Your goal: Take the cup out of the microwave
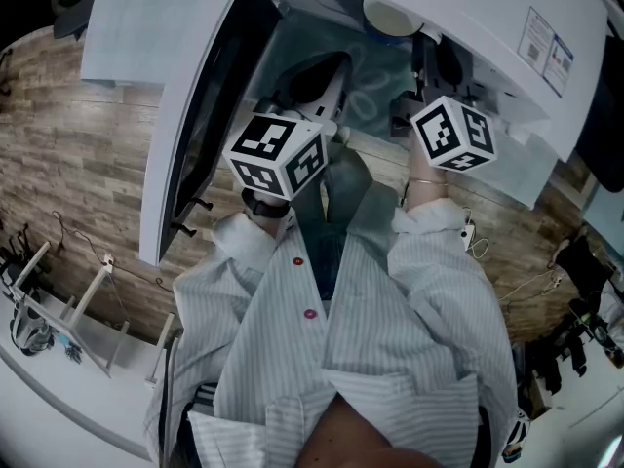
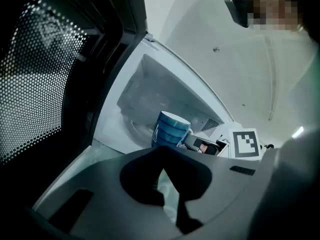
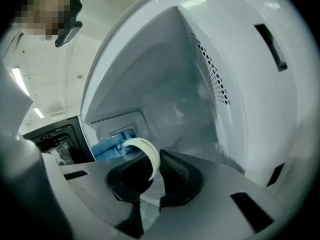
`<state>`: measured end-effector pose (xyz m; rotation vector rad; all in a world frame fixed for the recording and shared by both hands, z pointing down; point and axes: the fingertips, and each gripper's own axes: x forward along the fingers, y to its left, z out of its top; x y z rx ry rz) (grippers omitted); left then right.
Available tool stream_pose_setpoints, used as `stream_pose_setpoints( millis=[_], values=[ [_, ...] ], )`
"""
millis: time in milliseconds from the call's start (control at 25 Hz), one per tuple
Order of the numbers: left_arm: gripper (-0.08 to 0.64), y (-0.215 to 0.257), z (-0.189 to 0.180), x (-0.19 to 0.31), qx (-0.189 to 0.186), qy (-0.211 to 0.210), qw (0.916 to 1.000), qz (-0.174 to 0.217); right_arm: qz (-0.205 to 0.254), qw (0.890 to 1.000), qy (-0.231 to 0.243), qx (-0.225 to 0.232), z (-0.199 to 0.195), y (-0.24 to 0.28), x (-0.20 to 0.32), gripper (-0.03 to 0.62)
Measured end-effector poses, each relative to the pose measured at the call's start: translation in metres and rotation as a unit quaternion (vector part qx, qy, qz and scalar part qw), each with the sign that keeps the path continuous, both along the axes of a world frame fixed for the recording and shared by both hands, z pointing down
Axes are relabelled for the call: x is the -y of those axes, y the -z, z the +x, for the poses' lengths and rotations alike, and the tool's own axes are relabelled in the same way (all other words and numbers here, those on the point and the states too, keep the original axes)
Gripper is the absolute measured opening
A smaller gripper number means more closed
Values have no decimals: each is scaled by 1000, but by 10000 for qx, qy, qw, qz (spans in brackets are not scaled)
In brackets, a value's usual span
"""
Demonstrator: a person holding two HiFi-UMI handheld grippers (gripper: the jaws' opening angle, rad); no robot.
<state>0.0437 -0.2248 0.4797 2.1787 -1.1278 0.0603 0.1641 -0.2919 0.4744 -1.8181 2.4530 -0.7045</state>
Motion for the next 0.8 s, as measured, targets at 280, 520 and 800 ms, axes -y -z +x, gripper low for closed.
stream_pose_setpoints(
  millis=[280,520,800],
  values=[
    [8,3,3,-7,13,62,10000,31,-141,9997,18,214,-1,-3,-12,52],
    [8,9,1,-13,37,174,9998,94,-104,9994,55,323,0,3,-24,52],
    [8,26,-3,-22,17,306,9994,188,-1,9994,129,327,0,25,-40,52]
  ],
)
